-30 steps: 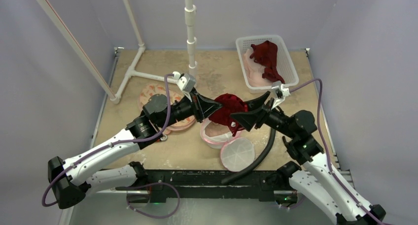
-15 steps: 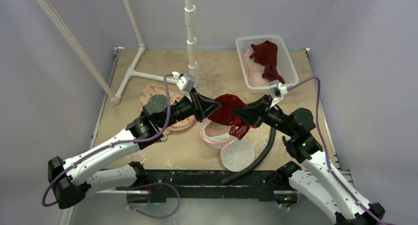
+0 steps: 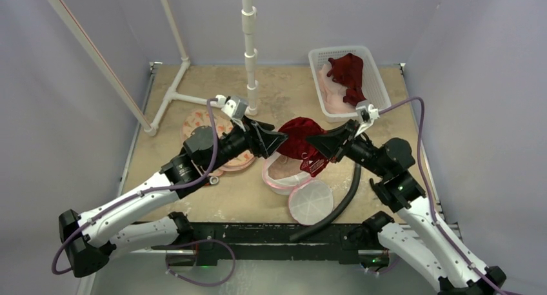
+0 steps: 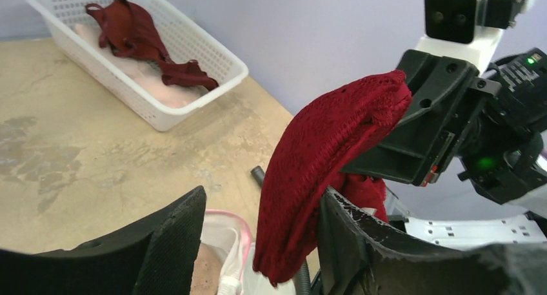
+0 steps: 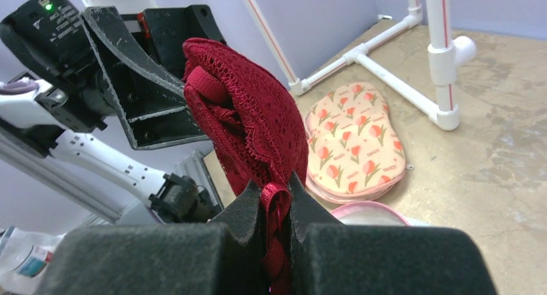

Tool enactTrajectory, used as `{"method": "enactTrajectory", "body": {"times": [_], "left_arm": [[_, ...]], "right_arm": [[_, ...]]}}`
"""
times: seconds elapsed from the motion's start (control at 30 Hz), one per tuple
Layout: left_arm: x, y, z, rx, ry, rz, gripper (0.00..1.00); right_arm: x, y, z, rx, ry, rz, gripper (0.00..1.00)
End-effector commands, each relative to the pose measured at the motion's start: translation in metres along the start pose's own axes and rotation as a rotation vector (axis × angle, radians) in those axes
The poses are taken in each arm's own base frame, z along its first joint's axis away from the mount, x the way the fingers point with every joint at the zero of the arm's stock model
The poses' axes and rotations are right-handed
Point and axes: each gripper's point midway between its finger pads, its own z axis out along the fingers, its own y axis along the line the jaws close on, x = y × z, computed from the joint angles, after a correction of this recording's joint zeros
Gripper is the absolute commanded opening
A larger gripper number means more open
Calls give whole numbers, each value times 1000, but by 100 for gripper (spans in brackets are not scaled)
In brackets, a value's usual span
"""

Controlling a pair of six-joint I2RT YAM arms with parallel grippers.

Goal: Unzip the laundry bag and remove the bra
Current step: Pick up the bra from the laundry bag, then place the bra in the bin.

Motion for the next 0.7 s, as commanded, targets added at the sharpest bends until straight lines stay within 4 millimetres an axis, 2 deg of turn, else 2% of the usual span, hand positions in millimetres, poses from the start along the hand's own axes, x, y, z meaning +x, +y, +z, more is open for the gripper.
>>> {"method": "enactTrajectory", "body": {"times": [0.0,0.17,0.27,0.37,0.5,0.57,0.67], "left_arm": [[-23,17,-13,-120,-87,-27,60],[-31,51,-44,-314,-164,-73,64],[-27,77,-72,-457,-205,-116,66],[-20,90,-91,-524,-226,-157,66],[2,109,-108,-612,-220,-225,64],[17,117,-112,-635,-208,-259,63],[39,124,-112,-648,-180,-298,62]], "right_arm": [[-46,0,-4,93,-139,-58,0],[-77,-39,-5,344,-226,-45,0],[-90,-67,2,485,-250,-22,0],[-102,-92,5,606,-298,-23,0],[-119,-120,8,728,-357,-35,0],[-126,-130,13,743,-363,-35,0],[-128,-155,15,801,-360,-31,0]]}}
